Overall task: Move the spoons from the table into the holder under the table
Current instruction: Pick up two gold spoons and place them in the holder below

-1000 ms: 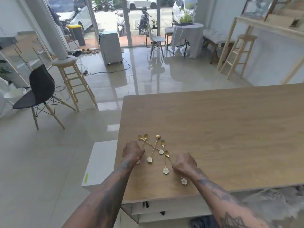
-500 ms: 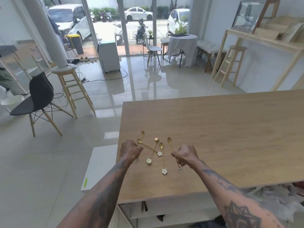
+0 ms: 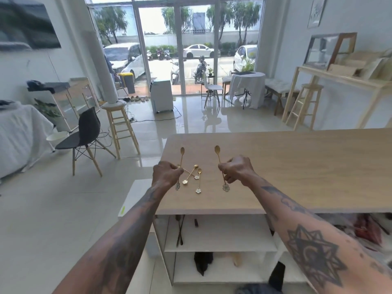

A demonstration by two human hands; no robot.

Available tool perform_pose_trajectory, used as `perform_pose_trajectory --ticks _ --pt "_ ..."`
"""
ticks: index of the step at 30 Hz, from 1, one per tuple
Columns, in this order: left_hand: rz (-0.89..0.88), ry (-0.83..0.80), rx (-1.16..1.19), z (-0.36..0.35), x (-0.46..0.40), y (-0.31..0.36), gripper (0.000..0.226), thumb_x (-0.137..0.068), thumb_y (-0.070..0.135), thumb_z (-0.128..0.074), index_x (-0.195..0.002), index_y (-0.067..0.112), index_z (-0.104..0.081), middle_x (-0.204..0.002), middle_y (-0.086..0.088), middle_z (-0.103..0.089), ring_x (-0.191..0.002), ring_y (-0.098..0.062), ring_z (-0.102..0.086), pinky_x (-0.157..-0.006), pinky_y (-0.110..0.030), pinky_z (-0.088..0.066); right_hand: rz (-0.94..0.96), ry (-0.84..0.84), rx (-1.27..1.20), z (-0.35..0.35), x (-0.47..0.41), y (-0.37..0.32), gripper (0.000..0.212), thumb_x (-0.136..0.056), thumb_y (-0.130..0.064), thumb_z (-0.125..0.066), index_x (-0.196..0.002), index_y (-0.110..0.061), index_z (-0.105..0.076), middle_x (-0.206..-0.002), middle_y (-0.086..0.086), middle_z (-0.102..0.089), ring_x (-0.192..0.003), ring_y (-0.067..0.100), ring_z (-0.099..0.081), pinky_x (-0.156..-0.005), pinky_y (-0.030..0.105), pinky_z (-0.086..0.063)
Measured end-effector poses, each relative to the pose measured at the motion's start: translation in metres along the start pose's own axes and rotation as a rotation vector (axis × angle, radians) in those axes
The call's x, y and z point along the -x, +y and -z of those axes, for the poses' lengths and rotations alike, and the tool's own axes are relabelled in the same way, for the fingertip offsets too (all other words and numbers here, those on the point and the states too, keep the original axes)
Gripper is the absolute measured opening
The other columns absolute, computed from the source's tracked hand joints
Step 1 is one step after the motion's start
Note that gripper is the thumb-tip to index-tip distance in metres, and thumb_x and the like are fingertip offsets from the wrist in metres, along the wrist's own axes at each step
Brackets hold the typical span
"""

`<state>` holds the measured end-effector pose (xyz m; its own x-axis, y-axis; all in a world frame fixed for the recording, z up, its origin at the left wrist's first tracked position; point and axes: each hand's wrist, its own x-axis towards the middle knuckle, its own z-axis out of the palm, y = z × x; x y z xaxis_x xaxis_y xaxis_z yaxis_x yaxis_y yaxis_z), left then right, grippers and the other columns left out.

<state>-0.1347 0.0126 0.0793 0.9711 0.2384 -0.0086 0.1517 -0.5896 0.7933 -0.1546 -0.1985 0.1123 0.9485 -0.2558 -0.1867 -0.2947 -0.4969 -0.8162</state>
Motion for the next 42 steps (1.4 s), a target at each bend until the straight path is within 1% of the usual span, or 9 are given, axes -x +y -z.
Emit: perform_pose_trajectory --ticks 5,9,13,17,20,27,31,36,42 --pt "0.047 -0.012 0.005 -0.010 0.071 -0.013 0.020 -0.084 0.022 -0.073 -0.086 0.005 -0.083 -0.087 -0.017 -0.081 -0.085 -0.028 -0.078 -0.085 -0.039 -0.063 -0.045 -0.043 -0.021 0.009 0.059 0.039 0.029 -0.082 -0.013 -0.066 -0.093 0.011 -0.075 -0.077 0.023 -0.073 -0.065 0.032 -0.070 -0.080 0.043 -0.064" --pt "0.079 -0.036 -0.030 -0.028 0.109 -0.037 0.024 -0.086 0.027 -0.074 -0.095 0.007 -0.083 -0.089 -0.011 -0.082 -0.068 -0.015 -0.074 -0.061 -0.023 -0.057 -0.106 -0.090 -0.015 -0.001 0.084 0.073 0.020 -0.084 -0.015 -0.065 -0.086 0.003 -0.075 -0.082 0.023 -0.075 -0.071 0.032 -0.072 -0.083 0.040 -0.063" --pt "0.140 -0.107 -0.036 -0.052 0.138 -0.082 0.025 -0.089 0.026 -0.073 -0.093 0.003 -0.083 -0.090 -0.014 -0.082 -0.091 -0.026 -0.078 -0.089 -0.038 -0.062 -0.187 -0.227 -0.008 -0.032 0.091 0.117 0.014 -0.088 -0.011 -0.061 -0.078 -0.003 -0.065 -0.070 0.016 -0.061 -0.061 0.027 -0.060 -0.066 0.033 -0.056" --pt "0.236 -0.134 -0.060 -0.078 0.153 -0.132 0.022 -0.088 0.021 -0.072 -0.091 0.002 -0.084 -0.089 -0.016 -0.082 -0.094 -0.027 -0.078 -0.091 -0.039 -0.062 -0.270 -0.237 0.007 -0.075 0.088 0.166 0.025 -0.082 -0.010 -0.061 -0.091 0.009 -0.075 -0.078 0.019 -0.073 -0.064 0.026 -0.067 -0.081 0.037 -0.064" --pt "0.290 -0.159 -0.094 -0.102 0.151 -0.169 0.022 -0.088 0.021 -0.072 -0.090 0.002 -0.083 -0.084 -0.015 -0.079 -0.093 -0.027 -0.078 -0.090 -0.038 -0.062 -0.320 -0.261 0.020 -0.107 0.075 0.201 0.027 -0.082 -0.010 -0.062 -0.097 0.008 -0.075 -0.087 0.021 -0.078 -0.065 0.026 -0.071 -0.080 0.037 -0.064" --pt "0.349 -0.192 -0.081 -0.163 0.091 -0.246 0.023 -0.089 0.019 -0.074 -0.097 -0.002 -0.079 -0.087 -0.016 -0.076 -0.079 -0.023 -0.070 -0.090 -0.040 -0.063 -0.353 -0.306 -0.012 -0.183 0.001 0.265 0.017 -0.083 -0.013 -0.069 -0.091 0.002 -0.073 -0.074 0.011 -0.073 -0.054 0.017 -0.069 -0.048 0.021 -0.058" --pt "0.347 -0.208 -0.148 -0.207 0.028 -0.287 0.033 -0.084 0.019 -0.069 -0.099 -0.009 -0.076 -0.092 -0.017 -0.078 -0.091 -0.033 -0.078 -0.087 -0.047 -0.063 -0.391 -0.289 -0.046 -0.231 -0.064 0.295 0.009 -0.081 -0.010 -0.071 -0.077 -0.002 -0.069 -0.072 0.010 -0.070 -0.045 0.016 -0.066 -0.049 0.026 -0.062" --pt "0.368 -0.162 -0.243 -0.264 -0.047 -0.333 0.024 -0.083 0.018 -0.069 -0.097 -0.001 -0.074 -0.093 -0.008 -0.079 -0.087 -0.024 -0.079 -0.081 -0.029 -0.063 -0.420 -0.298 -0.028 -0.284 -0.140 0.324 0.012 -0.081 -0.007 -0.072 -0.073 -0.001 -0.065 -0.067 0.009 -0.066 -0.046 0.015 -0.065 -0.044 0.023 -0.059" --pt "0.327 -0.170 -0.305 -0.299 -0.106 -0.367 0.035 -0.089 0.022 -0.067 -0.115 -0.001 -0.070 -0.114 -0.012 -0.075 -0.105 -0.021 -0.074 -0.080 -0.018 -0.045 -0.433 -0.222 0.018 -0.327 -0.204 0.335 0.013 -0.084 -0.006 -0.072 -0.094 0.001 -0.069 -0.068 0.009 -0.067 -0.049 0.013 -0.066 -0.038 0.020 -0.055"
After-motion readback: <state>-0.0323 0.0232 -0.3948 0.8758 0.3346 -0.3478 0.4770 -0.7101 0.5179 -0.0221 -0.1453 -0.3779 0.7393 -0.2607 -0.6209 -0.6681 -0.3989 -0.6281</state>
